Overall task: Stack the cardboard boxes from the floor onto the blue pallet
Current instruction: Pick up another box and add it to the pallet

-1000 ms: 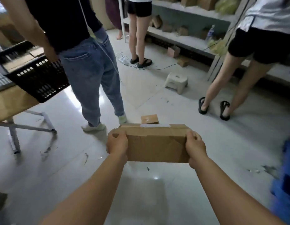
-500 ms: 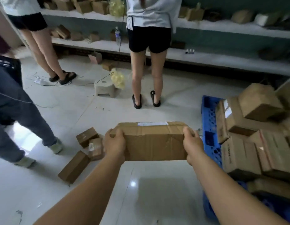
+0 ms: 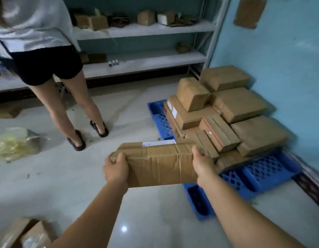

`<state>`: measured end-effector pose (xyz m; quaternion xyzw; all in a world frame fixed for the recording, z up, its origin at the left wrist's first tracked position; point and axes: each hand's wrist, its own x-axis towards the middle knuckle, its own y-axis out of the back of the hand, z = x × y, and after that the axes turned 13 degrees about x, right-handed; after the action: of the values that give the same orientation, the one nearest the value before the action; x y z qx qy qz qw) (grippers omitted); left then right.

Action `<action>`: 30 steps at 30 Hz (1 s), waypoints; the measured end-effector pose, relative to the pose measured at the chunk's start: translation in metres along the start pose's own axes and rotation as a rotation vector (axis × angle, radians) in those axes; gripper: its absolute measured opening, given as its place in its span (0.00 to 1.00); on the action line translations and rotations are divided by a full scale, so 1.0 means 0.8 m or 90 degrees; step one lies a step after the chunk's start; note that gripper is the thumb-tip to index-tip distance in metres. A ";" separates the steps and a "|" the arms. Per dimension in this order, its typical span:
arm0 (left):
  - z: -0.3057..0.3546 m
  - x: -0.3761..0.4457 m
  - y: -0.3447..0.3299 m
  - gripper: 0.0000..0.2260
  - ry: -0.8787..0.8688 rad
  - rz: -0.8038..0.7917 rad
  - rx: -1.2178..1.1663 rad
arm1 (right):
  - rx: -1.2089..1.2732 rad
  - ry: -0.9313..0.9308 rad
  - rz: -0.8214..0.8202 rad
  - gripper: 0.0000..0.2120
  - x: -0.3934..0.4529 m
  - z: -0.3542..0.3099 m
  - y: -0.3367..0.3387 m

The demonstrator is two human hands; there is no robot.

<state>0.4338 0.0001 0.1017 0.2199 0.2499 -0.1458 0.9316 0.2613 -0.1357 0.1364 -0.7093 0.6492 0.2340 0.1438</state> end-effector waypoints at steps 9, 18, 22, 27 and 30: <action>0.060 0.018 -0.098 0.21 -0.049 -0.136 0.049 | 0.077 -0.011 0.120 0.25 0.039 -0.026 0.042; 0.113 -0.030 -0.215 0.20 -0.095 -0.228 0.098 | 0.152 0.002 0.191 0.22 0.092 -0.066 0.128; 0.126 -0.067 -0.286 0.21 -0.097 -0.252 0.110 | 0.188 0.011 0.209 0.21 0.141 -0.085 0.185; 0.135 -0.119 -0.393 0.23 -0.085 -0.269 0.115 | 0.198 0.004 0.210 0.23 0.216 -0.116 0.278; 0.144 -0.153 -0.454 0.25 -0.080 -0.277 0.120 | 0.210 0.010 0.214 0.23 0.257 -0.140 0.330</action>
<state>0.2394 -0.3483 0.1342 0.2376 0.2182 -0.3790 0.8674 0.0261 -0.3988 0.1512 -0.5600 0.7886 0.1403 0.2116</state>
